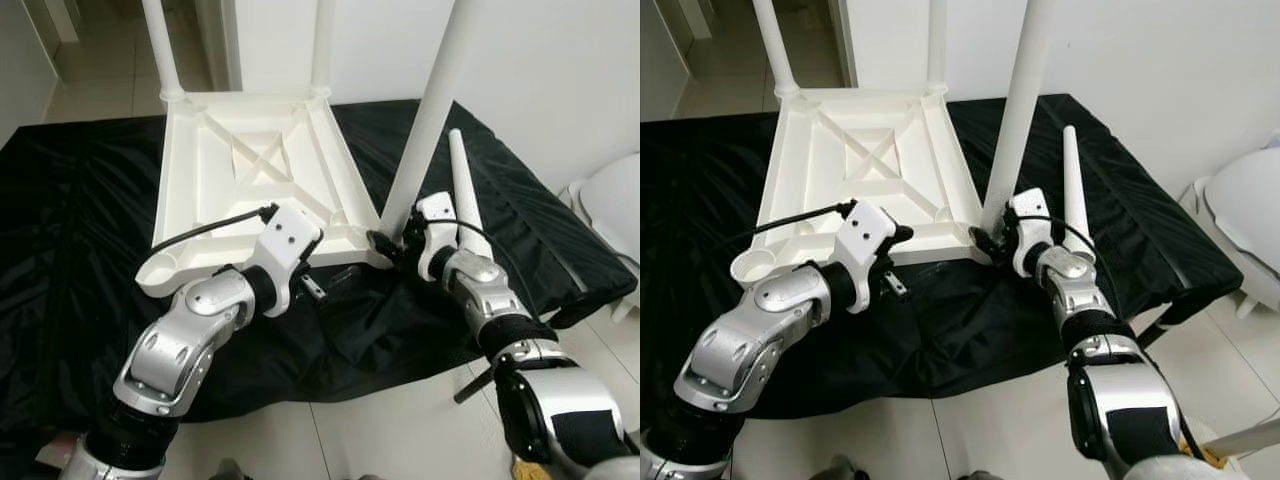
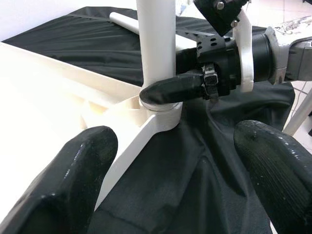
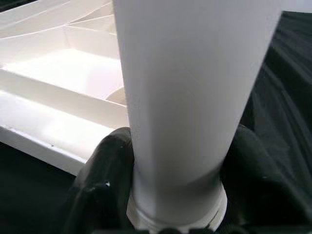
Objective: Building children table
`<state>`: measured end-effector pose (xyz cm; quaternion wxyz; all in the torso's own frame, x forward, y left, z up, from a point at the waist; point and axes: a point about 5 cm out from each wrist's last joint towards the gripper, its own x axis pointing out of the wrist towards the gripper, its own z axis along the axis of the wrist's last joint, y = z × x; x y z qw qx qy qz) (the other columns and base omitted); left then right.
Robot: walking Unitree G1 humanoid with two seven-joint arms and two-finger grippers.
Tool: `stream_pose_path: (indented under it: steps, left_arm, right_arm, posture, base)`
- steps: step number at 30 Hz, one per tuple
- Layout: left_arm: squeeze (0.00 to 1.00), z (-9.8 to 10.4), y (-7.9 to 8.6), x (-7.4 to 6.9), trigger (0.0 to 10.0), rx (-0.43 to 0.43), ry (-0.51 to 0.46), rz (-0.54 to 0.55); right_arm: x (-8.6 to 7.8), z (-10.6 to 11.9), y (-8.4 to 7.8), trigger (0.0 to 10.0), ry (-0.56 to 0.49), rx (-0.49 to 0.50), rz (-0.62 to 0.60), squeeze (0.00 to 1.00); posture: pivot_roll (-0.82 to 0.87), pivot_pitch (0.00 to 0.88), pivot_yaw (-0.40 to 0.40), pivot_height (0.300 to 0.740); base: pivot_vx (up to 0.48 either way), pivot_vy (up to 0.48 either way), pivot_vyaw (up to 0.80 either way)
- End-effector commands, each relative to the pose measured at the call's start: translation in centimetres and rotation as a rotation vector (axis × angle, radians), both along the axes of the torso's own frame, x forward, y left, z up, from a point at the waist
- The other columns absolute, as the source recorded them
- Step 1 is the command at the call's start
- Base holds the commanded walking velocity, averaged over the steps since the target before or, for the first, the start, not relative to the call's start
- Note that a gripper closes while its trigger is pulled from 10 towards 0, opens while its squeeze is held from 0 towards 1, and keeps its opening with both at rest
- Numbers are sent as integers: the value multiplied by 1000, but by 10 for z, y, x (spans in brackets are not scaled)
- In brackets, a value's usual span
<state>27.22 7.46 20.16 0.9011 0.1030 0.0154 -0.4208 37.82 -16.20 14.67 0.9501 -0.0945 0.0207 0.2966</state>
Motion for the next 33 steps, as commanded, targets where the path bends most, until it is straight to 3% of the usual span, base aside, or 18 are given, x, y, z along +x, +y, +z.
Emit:
stream_pose_path:
  steps: [1, 10, 20, 30, 33]
  left_arm:
    - [0, 1, 2, 0, 10000, 7, -4, 6]
    - [0, 2, 3, 0, 10000, 10, -6, 7]
    - [0, 1, 3, -1, 10000, 16, -3, -2]
    - [0, 1, 2, -2, 10000, 15, 2, -7]
    - [0, -1, 1, -3, 10000, 10, 11, -10]
  right_arm:
    - [-1, -3, 0, 0, 11, -21, 27, 0]
    - [-3, -6, 3, 0, 4, -15, 39, 0]
    - [-5, -7, 6, 0, -47, 66, -37, 0]
    - [-4, -4, 11, 0, -74, 149, -200, 0]
    - [-4, -3, 17, 0, -111, 177, -298, 0]
  posture:
    - [-2, 27, -23, 740]
    - [4, 25, -5, 740]
    - [0, 35, -5, 740]
    - [-7, 44, -4, 740]
    - [-14, 49, -6, 740]
  base:
    - [0, 0, 0]
    - [0, 0, 0]
    - [0, 0, 0]
    - [0, 0, 0]
    - [0, 0, 0]
